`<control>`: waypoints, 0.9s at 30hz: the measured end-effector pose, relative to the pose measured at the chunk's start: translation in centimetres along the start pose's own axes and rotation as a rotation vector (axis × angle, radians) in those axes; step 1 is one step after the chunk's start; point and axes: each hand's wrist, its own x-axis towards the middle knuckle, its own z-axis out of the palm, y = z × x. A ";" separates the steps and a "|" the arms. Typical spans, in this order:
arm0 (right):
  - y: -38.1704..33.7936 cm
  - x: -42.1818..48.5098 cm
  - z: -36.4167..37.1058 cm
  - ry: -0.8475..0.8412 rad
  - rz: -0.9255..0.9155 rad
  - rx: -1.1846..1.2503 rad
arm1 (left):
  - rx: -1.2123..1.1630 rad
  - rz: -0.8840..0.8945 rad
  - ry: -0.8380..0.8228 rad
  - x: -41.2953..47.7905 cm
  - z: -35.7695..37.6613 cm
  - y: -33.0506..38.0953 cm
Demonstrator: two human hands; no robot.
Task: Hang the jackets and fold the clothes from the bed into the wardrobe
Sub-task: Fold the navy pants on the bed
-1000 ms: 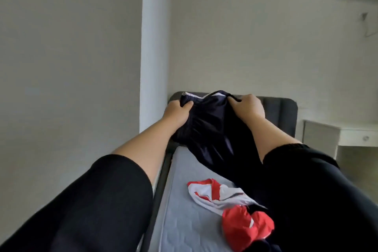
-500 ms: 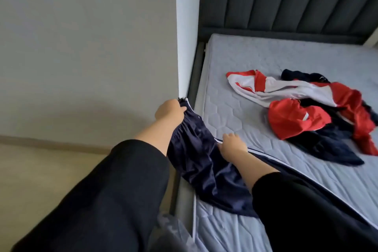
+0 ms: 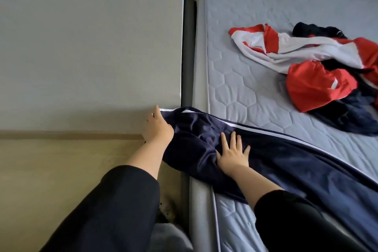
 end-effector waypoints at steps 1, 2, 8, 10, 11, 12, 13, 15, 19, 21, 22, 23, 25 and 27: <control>0.1 0.0 0.0 -0.009 -0.009 0.010 | 0.038 0.010 -0.005 -0.6 0.6 0.5; 0.2 0.0 -0.2 -0.008 -0.024 0.029 | 0.049 0.029 -0.014 -1.1 1.3 1.1; 5.0 -1.8 -2.6 0.117 -0.221 0.386 | -0.104 0.132 -0.129 -7.1 5.8 6.6; 8.3 -3.8 -2.6 0.197 -0.236 0.406 | -0.050 0.159 -0.109 -9.8 7.3 7.3; 9.8 -5.0 -2.3 0.229 -0.232 0.390 | 0.017 0.188 -0.088 -11.0 8.1 7.5; 11.1 -6.2 -2.0 0.257 -0.225 0.379 | 0.090 0.226 -0.081 -12.2 8.8 7.7; 12.2 -7.2 -1.5 0.285 -0.217 0.380 | 0.158 0.269 -0.089 -13.3 9.7 7.8; 13.8 -9.5 -0.6 0.335 -0.188 0.393 | 0.273 0.363 -0.142 -15.6 11.7 8.5; 16.6 -13.4 0.2 0.385 -0.179 0.371 | 0.407 0.577 -0.284 -20.3 15.3 10.3; 18.2 -14.9 0.1 0.535 -0.163 0.378 | 0.442 0.731 -0.334 -22.0 16.5 10.9; 19.2 -15.3 -0.1 0.661 -0.123 0.377 | 0.464 0.805 -0.353 -22.6 16.9 11.1; 20.3 -15.5 -0.5 0.764 -0.046 0.380 | 0.488 0.862 -0.362 -22.9 17.2 11.3; 23.1 -15.3 -1.7 0.796 0.184 0.378 | 0.542 0.904 -0.342 -23.1 17.7 11.6; 26.4 -14.9 -2.5 0.555 0.418 0.351 | 0.606 0.889 -0.288 -23.3 18.1 11.7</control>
